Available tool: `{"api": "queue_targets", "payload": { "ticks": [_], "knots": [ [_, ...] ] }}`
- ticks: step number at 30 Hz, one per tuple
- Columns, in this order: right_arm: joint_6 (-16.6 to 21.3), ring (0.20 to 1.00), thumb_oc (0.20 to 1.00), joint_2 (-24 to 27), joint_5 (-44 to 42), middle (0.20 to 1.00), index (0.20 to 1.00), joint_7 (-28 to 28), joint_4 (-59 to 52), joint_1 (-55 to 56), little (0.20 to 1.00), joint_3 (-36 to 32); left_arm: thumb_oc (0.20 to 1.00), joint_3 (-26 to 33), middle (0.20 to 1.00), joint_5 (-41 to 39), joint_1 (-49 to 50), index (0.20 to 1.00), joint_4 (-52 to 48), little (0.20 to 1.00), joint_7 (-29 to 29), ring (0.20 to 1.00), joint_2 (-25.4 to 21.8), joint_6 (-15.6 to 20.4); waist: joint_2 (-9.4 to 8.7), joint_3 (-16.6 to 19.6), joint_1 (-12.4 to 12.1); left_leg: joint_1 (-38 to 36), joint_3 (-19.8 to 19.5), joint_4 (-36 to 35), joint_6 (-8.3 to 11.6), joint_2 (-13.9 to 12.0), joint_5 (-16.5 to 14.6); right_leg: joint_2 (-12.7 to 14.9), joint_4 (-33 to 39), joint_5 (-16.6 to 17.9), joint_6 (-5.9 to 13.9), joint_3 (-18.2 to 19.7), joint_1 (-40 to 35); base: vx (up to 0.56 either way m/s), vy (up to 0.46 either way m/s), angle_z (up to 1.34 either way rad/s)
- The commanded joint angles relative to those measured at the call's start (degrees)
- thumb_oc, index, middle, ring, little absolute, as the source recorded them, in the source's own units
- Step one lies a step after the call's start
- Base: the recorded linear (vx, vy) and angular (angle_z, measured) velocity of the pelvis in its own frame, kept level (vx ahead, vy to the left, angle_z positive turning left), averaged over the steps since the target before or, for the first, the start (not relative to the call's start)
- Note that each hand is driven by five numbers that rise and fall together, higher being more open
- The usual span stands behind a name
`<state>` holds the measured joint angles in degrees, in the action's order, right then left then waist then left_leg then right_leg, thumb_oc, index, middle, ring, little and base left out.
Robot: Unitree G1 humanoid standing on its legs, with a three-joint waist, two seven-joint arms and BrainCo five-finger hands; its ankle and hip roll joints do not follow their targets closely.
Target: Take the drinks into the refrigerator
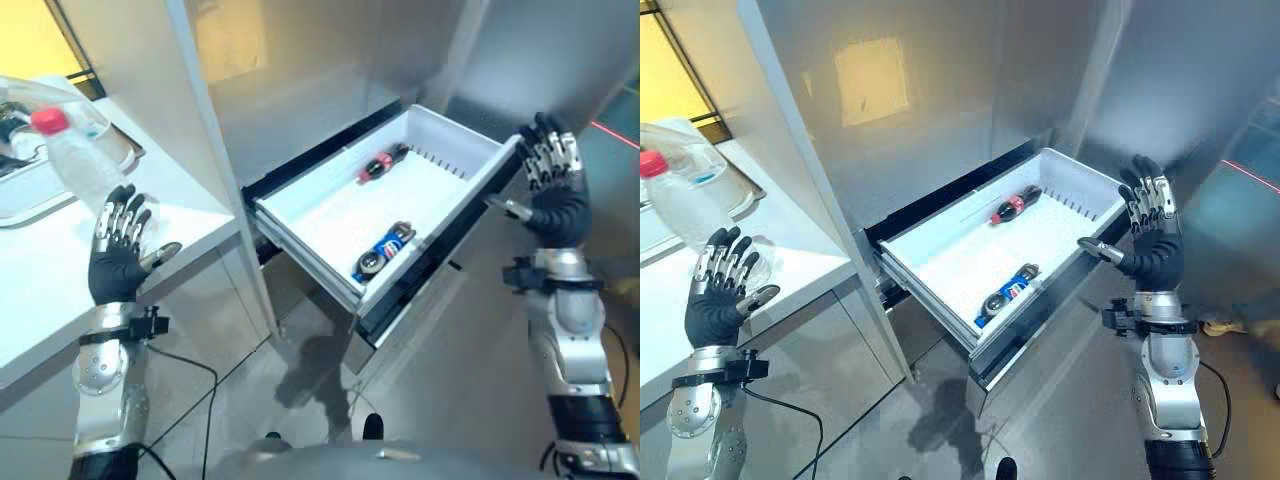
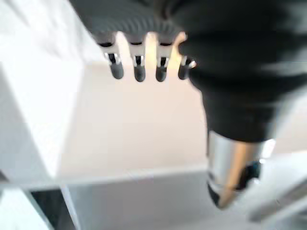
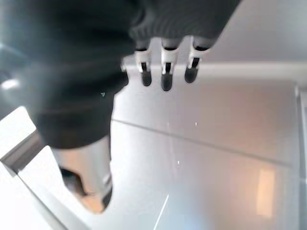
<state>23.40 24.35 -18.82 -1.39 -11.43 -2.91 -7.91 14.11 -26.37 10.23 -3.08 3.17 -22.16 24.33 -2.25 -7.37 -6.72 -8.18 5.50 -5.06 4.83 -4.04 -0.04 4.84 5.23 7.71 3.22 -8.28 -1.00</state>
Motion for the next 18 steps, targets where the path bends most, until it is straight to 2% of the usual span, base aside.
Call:
{"api": "queue_targets", "payload": {
  "ticks": [1, 9, 18],
  "knots": [
    [2.7, 1.0, 1.0, 2.3, -1.7, 1.0, 1.0, 0.4, -4.7, -5.5, 1.0, -0.4, 1.0, 0.2, 1.0, 1.5, -2.4, 1.0, -0.9, 1.0, -1.3, 1.0, -2.2, 3.1, -0.76, -1.4, -0.4, 2.2, -5.4, 0.1, -2.73, 2.3, -2.2, 1.7, -4.8, -5.8, 2.49, -3.3, -3.5, 0.02, -0.149, 0.3],
    [2.4, 1.0, 1.0, 2.7, -1.5, 1.0, 1.0, 0.1, -4.1, -5.5, 1.0, -0.1, 1.0, 0.4, 1.0, 1.5, -4.0, 1.0, 0.7, 1.0, -3.8, 1.0, -1.3, 3.2, -0.57, -1.5, -1.4, 4.0, -9.6, 0.1, -2.81, 2.6, -1.3, 2.2, -6.6, -7.3, 2.04, -6.8, -3.1, 0.0, -0.012, 0.36],
    [2.1, 1.0, 1.0, 2.2, -1.5, 1.0, 1.0, 0.0, -3.1, -5.0, 1.0, 0.3, 1.0, 2.5, 1.0, 4.9, -5.4, 1.0, 2.3, 1.0, -9.5, 1.0, -0.4, 4.1, -0.49, -1.4, -1.5, 4.3, -10.9, 0.1, -2.92, 2.4, -1.1, 2.2, -8.4, -8.6, 1.63, -8.0, -2.6, 0.01, -0.004, 0.12]
  ]
}}
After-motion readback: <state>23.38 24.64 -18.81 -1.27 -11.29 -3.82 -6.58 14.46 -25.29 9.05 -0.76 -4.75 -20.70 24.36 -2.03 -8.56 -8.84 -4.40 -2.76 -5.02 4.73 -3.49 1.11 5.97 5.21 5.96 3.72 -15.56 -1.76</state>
